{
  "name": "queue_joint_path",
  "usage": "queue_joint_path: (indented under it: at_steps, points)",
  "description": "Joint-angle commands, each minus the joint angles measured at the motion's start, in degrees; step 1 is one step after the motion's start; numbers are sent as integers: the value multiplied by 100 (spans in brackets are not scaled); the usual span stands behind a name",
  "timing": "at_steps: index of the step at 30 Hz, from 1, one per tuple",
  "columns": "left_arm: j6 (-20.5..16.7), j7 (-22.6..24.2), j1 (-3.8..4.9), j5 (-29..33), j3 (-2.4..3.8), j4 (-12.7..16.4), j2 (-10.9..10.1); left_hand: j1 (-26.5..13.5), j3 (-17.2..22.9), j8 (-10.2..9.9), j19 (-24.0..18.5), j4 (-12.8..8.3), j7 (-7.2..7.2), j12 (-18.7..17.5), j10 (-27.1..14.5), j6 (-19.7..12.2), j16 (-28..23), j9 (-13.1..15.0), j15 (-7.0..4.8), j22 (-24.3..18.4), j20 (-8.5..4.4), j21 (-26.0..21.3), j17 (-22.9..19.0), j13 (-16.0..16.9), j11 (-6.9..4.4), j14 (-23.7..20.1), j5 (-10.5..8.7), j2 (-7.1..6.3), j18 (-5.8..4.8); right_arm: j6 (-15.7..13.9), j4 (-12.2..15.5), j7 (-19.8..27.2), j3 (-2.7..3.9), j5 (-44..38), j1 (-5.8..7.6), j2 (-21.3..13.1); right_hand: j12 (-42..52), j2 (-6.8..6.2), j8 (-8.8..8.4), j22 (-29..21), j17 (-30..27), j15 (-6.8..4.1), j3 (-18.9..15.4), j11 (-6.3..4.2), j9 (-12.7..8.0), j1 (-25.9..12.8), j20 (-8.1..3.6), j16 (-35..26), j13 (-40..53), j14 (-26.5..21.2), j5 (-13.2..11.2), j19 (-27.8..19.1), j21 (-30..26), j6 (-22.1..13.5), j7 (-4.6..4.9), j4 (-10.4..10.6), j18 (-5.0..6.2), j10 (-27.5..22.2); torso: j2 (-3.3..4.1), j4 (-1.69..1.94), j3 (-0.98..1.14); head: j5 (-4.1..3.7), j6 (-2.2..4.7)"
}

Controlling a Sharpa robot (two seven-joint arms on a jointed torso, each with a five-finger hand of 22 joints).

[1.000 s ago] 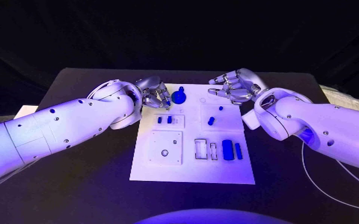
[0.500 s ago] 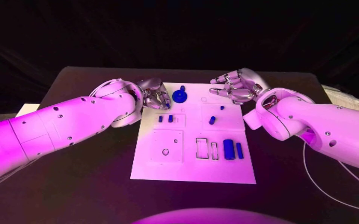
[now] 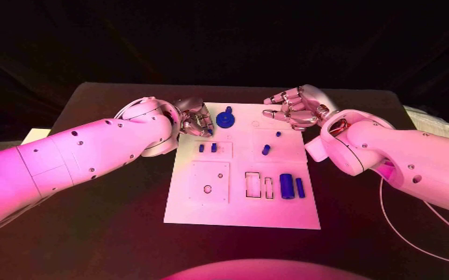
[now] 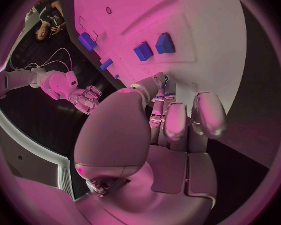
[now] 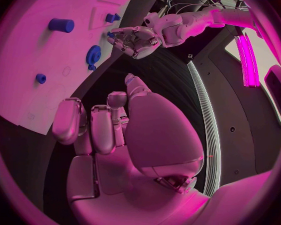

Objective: Assemble the parts on the task board

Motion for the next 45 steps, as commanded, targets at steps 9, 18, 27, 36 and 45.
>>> queue_joint_path:
  at_steps: [9,18,27,36,45]
  points:
    - [277,-56,-2,-76,-3,-52,58,-66,34,-13,-8,-22,-7,-37,35,49,29,2,34,13,34,38,-10,11,-4,70,-15,2,-76,97,0,41,-1,-18,-7,7,35,30,-4,4,9,-20,20,-24,-2,-24,-7,0,7,213,31,-24,-23,30,-4,16,100,-27,0,2,1,-3,-22]
    - [349,-76,-2,-77,-4,-39,64,-75,39,-12,-10,-33,-20,-43,58,73,28,2,27,17,32,38,-24,16,-14,67,-21,6,-75,111,-1,37,-1,-18,-7,4,35,30,-4,4,9,-20,20,-24,-2,-24,-7,0,7,213,31,-24,-23,30,-4,16,100,-27,-1,4,0,-1,-29]
    - [371,-94,-2,-55,-4,-28,62,-89,40,-10,-9,-45,-34,-48,85,98,30,2,19,26,28,46,-31,23,-26,65,-25,5,-75,127,-3,33,-1,-18,-7,3,35,30,-4,4,9,-20,20,-24,-2,-24,-7,0,7,213,31,-24,-23,30,-4,16,100,-27,-2,3,3,5,-42]
    - [375,-137,-2,-45,-4,-43,71,-102,36,-14,-9,-47,-35,-54,90,102,28,-1,16,32,26,51,-41,24,-27,63,-27,-2,-76,133,0,27,-1,-18,-7,-1,35,31,-3,2,6,-21,21,-24,-2,-30,-8,-3,2,214,36,-24,-26,33,-5,17,100,-29,2,0,4,4,-36]
    - [378,-179,-2,-69,-5,-69,83,-221,60,-281,-21,-75,87,-203,0,-253,32,-139,78,48,60,43,-105,10,68,48,-9,-104,-83,131,3,26,-1,-18,-7,-6,35,33,-2,1,4,-21,21,-25,-2,-35,-8,-6,-3,214,40,-24,-28,36,-5,18,101,-30,-2,6,1,-3,-45]
